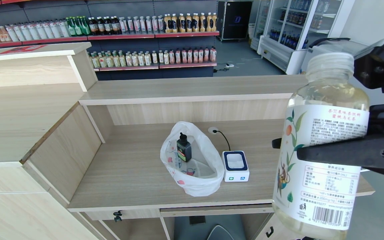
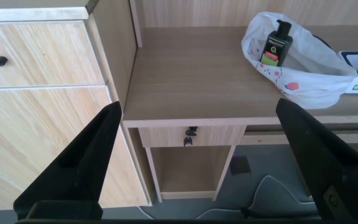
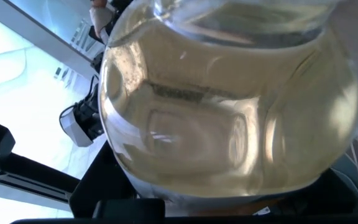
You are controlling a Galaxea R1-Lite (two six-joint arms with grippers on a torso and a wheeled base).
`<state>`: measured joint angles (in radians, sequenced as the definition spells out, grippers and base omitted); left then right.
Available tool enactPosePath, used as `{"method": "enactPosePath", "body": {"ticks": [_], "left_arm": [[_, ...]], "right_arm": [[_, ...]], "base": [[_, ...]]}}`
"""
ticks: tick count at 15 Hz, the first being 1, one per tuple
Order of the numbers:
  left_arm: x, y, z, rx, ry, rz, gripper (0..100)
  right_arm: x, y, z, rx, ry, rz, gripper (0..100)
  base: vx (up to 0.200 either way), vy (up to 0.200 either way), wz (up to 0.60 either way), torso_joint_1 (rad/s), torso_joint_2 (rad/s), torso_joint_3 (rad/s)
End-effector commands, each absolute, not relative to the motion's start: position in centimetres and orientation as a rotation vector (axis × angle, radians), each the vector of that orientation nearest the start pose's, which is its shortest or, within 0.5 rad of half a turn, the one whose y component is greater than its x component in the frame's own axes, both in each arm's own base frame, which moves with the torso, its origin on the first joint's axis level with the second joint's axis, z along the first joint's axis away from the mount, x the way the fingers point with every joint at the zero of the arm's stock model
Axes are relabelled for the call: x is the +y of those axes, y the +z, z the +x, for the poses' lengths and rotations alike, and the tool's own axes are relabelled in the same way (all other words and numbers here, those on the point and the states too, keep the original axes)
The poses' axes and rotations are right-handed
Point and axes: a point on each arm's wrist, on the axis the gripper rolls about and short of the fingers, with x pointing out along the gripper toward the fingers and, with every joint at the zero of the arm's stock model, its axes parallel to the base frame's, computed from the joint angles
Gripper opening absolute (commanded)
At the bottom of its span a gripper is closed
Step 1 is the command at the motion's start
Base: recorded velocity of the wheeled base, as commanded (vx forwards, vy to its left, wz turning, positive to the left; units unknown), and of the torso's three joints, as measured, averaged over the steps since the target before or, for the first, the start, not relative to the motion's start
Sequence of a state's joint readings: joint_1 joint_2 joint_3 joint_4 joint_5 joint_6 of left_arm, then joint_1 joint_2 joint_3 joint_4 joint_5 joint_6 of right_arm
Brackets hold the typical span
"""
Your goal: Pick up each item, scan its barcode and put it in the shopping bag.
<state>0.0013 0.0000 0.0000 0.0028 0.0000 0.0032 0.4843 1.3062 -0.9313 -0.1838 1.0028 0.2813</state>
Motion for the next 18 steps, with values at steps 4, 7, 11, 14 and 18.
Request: {"method": "enactPosePath", "body": {"ticks": [4, 7, 11, 14, 18], "left_arm": [[0.0, 7.5, -2.3, 0.005, 0.002, 0.003, 100], [0.0, 7.5, -2.3, 0.003, 0.002, 0.003, 100], [0.0, 7.5, -2.3, 0.003, 0.002, 0.003, 100], [0.0, 7.5, -2.3, 0.005, 0.002, 0.003, 100], [0.0, 7.5, -2.3, 0.005, 0.002, 0.003, 100]], "right_arm": [[11.0, 27.8, 17.0, 0.404, 1.444, 0.272, 0], [10.2, 26.7, 18.8, 0.294, 1.249, 0.123, 0], [2.3, 22.0, 23.7, 0.136, 0.805, -0.489, 0], [-4.3, 20.8, 24.4, 0.128, 0.601, -0.8, 0], [-6.6, 20.7, 25.3, 0.096, 0.503, -0.893, 0]], "base": [[0.0, 0.0, 0.0, 0.0, 0.0, 0.0], [0.0, 0.0, 0.0, 0.0, 0.0, 0.0], [0.0, 0.0, 0.0, 0.0, 0.0, 0.0], [0.0, 0.0, 0.0, 0.0, 0.0, 0.0], [0.0, 0.0, 0.0, 0.0, 0.0, 0.0]]}}
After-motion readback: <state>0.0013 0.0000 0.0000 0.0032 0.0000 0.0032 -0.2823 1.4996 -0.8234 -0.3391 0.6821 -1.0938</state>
